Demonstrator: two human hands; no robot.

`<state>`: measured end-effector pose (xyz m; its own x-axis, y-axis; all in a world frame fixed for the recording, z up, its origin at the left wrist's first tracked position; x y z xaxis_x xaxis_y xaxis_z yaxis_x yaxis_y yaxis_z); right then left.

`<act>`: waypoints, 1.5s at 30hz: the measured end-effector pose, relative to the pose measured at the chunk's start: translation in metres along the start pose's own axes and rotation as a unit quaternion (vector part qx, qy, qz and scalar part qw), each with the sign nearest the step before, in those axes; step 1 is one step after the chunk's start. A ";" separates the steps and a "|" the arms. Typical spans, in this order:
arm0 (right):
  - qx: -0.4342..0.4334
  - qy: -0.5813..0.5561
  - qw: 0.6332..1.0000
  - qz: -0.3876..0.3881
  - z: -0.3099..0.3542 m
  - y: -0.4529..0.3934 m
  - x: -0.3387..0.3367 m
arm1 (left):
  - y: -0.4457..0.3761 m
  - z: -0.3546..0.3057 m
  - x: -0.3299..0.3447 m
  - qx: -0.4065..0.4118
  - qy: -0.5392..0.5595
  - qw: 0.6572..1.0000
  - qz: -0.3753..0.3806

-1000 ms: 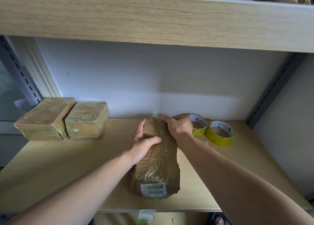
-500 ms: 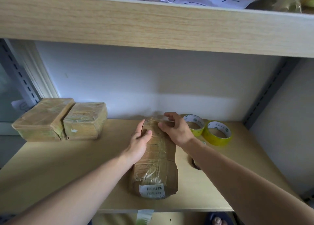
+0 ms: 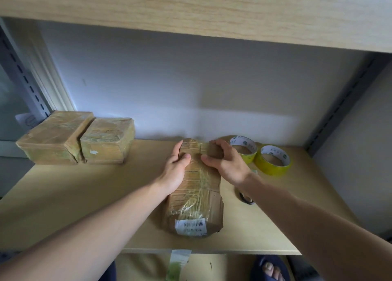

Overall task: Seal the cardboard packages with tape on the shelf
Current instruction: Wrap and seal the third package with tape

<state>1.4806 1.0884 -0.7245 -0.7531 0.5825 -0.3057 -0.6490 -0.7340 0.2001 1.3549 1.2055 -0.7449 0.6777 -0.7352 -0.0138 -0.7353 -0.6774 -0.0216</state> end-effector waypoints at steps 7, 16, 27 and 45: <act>-0.042 0.117 0.991 -0.051 0.006 0.008 0.008 | 0.000 0.000 0.002 0.013 -0.005 1.000 -0.023; -0.088 0.266 0.959 0.044 0.009 0.051 0.020 | -0.001 -0.001 0.005 0.029 -0.004 0.998 -0.051; -0.055 0.205 0.973 0.087 0.000 0.057 0.015 | -0.004 0.004 0.001 0.020 -0.028 0.998 -0.053; 0.044 0.067 0.997 -0.019 0.022 -0.008 0.004 | -0.002 0.000 0.005 0.019 -0.004 0.999 -0.029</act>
<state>1.4802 1.1044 -0.7073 -0.7107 0.5535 -0.4342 -0.6881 -0.6752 0.2656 1.3593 1.2032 -0.7449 0.7186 -0.6952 -0.0191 -0.6948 -0.7166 -0.0611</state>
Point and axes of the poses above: each hand's wrist, its own y-axis away from the middle knuckle, its own x-axis out of the palm, z = x × y, the point moved 3 cm from there along -y, towards the middle knuckle, and after that the axes turned 8 degrees about x, right-handed, at the moved point
